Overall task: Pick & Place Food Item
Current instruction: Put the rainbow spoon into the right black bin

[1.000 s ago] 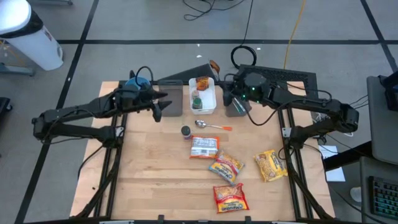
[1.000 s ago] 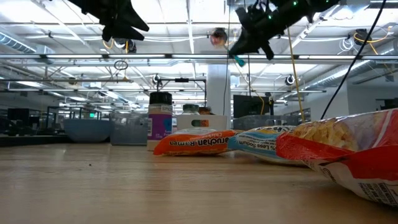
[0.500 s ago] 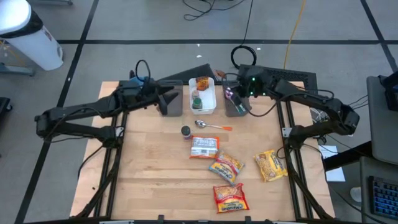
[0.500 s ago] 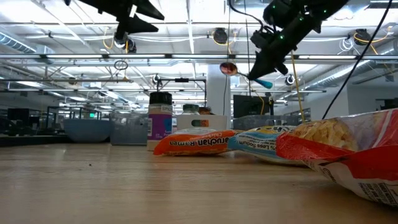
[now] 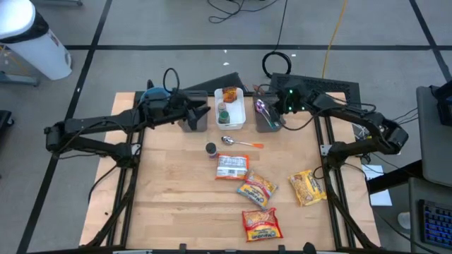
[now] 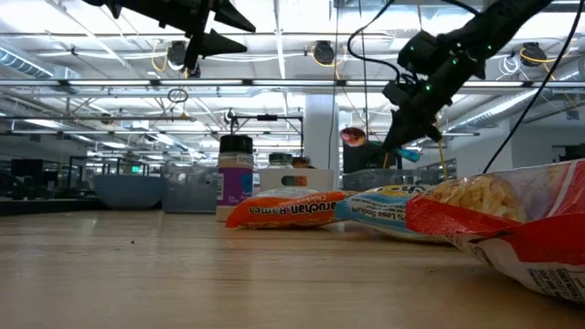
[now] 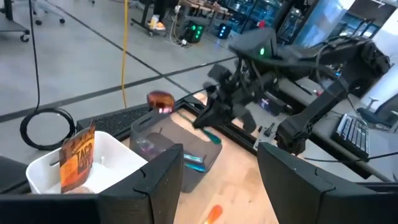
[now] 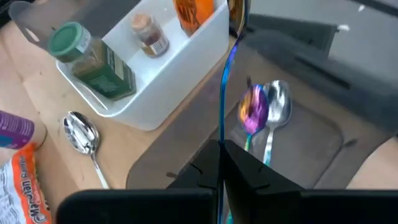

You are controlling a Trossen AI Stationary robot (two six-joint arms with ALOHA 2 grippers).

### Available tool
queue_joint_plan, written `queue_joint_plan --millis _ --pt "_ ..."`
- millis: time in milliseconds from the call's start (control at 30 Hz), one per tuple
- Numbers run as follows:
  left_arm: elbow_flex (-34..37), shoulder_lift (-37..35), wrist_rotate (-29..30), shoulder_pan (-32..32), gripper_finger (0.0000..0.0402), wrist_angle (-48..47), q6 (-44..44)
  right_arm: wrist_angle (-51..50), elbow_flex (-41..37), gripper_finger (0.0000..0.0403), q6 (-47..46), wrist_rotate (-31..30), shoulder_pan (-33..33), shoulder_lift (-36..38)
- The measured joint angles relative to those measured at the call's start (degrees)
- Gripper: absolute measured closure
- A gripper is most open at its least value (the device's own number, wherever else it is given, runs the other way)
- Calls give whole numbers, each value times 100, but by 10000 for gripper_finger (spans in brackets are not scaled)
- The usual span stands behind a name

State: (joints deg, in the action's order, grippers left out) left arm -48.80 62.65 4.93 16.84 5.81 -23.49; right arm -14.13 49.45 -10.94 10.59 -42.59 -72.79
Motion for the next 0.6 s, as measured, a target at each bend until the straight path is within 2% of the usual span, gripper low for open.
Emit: queue_joint_plan --millis 100,267,600 --pt "0 2 3 2 188 43 25 395 -329 403 -125 -20 2 0" --pt "0 0 -66 59 188 32 23 433 -727 403 -147 -475 93 0" --pt "0 -2 -98 186 188 35 16 964 -1182 403 -339 -457 107 1"
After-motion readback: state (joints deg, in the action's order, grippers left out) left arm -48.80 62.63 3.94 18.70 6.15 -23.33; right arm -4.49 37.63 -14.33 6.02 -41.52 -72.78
